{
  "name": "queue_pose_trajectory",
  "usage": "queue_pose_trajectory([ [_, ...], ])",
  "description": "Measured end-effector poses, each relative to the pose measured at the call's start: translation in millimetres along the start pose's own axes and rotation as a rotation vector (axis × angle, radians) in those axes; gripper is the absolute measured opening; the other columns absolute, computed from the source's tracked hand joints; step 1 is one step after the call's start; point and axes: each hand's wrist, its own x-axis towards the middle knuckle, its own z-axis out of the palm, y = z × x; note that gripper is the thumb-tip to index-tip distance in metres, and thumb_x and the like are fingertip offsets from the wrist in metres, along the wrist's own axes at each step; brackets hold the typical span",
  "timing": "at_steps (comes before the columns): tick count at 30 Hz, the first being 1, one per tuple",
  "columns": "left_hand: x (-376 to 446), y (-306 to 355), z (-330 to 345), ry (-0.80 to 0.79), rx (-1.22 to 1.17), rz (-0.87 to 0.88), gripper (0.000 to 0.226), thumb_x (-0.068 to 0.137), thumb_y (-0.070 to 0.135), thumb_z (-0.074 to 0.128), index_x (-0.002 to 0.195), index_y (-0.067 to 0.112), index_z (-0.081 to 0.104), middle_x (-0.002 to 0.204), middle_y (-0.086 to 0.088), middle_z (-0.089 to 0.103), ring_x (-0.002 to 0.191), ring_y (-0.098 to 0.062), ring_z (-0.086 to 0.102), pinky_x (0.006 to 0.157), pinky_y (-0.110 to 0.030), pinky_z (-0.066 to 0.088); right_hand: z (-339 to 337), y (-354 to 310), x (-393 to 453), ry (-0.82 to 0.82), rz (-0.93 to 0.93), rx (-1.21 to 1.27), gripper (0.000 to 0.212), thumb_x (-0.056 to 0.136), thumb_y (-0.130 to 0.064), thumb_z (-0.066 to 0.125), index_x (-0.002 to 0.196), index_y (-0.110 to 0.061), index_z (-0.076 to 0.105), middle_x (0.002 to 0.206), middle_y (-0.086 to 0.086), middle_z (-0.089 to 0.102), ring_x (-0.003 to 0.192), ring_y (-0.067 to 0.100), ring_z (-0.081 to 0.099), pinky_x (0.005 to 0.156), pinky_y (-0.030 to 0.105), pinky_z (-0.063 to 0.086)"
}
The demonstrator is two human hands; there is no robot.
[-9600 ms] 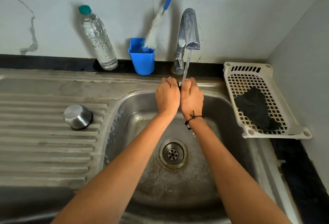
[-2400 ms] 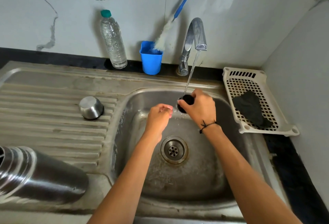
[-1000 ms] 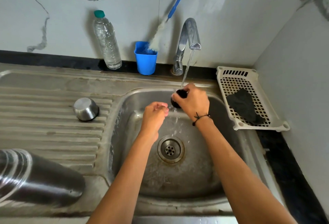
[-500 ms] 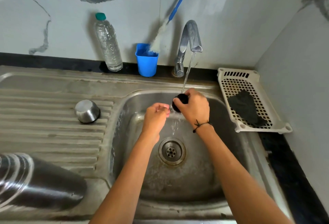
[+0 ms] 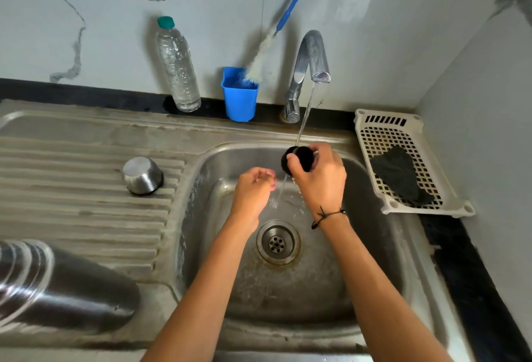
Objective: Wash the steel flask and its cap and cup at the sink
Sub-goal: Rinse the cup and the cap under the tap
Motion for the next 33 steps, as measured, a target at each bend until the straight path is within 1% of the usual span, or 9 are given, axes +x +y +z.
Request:
queue_pose_trajectory([
  [3,-2.4,-0.4,1.2,-0.012,0.005,-0.002,0.02,0.091,0.002,0.051,0.083,0.015,0.063,0.084,-0.006,0.065,0.081,-0.017,0.06,0.078,-0.025,0.048,0.7,-0.9,4.8,-0.139,0.019,-0.071,0.033,0.078,-0.033,0.07,0.096,-0.007,0.061,0.088,0.009,0.066,0.081,0.025,0.061,0.064,0.027,0.044],
  [9,-2.6,0.0,-3.0,-0.004,0.0,-0.007,0.02,0.088,0.001,0.053,0.08,0.016,0.063,0.087,-0.009,0.064,0.081,-0.018,0.059,0.08,-0.028,0.047,0.9,-2.8,14.1,-0.138,0.031,-0.072,0.034,0.08,-0.035,0.069,0.097,-0.008,0.061,0.087,0.008,0.066,0.081,0.024,0.061,0.063,0.024,0.039],
  [13,-0.3,-0.8,-6.4,0.003,-0.017,-0.016,0.02,0.089,0.003,0.052,0.08,0.017,0.063,0.087,-0.009,0.064,0.081,-0.017,0.059,0.086,-0.03,0.048,-3.8,-4.2,18.1,0.01,0.04,-0.022,0.033,0.081,-0.037,0.067,0.094,-0.007,0.06,0.081,0.009,0.064,0.073,0.024,0.058,0.059,0.026,0.039],
  [16,-0.5,-2.1,-4.0,0.007,-0.021,-0.017,0.02,0.089,0.002,0.052,0.08,0.017,0.063,0.087,-0.009,0.065,0.08,-0.017,0.059,0.083,-0.03,0.047,-2.0,-5.2,17.4,-0.174,0.058,-0.137,0.034,0.08,-0.039,0.066,0.093,-0.008,0.06,0.084,0.007,0.064,0.078,0.024,0.061,0.061,0.028,0.044],
  [20,0.6,-1.1,-0.5,-0.018,0.0,0.006,0.018,0.091,0.006,0.053,0.081,0.018,0.063,0.092,-0.009,0.067,0.082,-0.016,0.061,0.081,-0.029,0.048,-3.6,-7.1,18.1,-0.007,0.009,-0.046,0.032,0.081,-0.035,0.067,0.094,-0.006,0.059,0.086,0.011,0.064,0.078,0.026,0.058,0.061,0.026,0.038],
  [23,-0.3,-3.5,1.2,-0.02,-0.004,0.003,0.019,0.091,0.005,0.052,0.081,0.017,0.062,0.086,-0.005,0.065,0.078,-0.015,0.06,0.078,-0.025,0.047,-1.2,-5.4,17.3,-0.204,0.049,-0.139,0.035,0.081,-0.04,0.067,0.095,-0.009,0.06,0.088,0.007,0.065,0.08,0.023,0.06,0.063,0.027,0.042],
  [27,0.9,-2.8,-1.7,-0.009,-0.012,0.011,0.021,0.091,0.005,0.052,0.079,0.018,0.062,0.085,-0.005,0.065,0.077,-0.015,0.059,0.078,-0.025,0.046,-3.1,-3.8,19.8,-0.033,0.04,-0.039,0.034,0.081,-0.036,0.067,0.097,-0.006,0.059,0.084,0.007,0.063,0.076,0.022,0.057,0.063,0.028,0.043],
  [30,1.5,-4.2,-4.6,0.002,-0.024,-0.001,0.021,0.091,0.004,0.051,0.08,0.017,0.062,0.081,-0.004,0.064,0.075,-0.015,0.059,0.077,-0.024,0.045,-0.9,-2.5,19.4,-0.2,0.073,-0.106,0.035,0.079,-0.039,0.068,0.095,-0.009,0.06,0.087,0.007,0.065,0.08,0.024,0.061,0.066,0.03,0.047],
  [33,2.7,-2.6,-6.8,-0.004,-0.025,0.003,0.02,0.09,0.004,0.051,0.08,0.017,0.063,0.082,-0.004,0.064,0.076,-0.014,0.059,0.077,-0.025,0.046,0.1,-2.5,18.5,-0.068,0.037,-0.043,0.034,0.08,-0.036,0.069,0.095,-0.007,0.059,0.083,0.008,0.064,0.075,0.023,0.059,0.06,0.026,0.041],
])
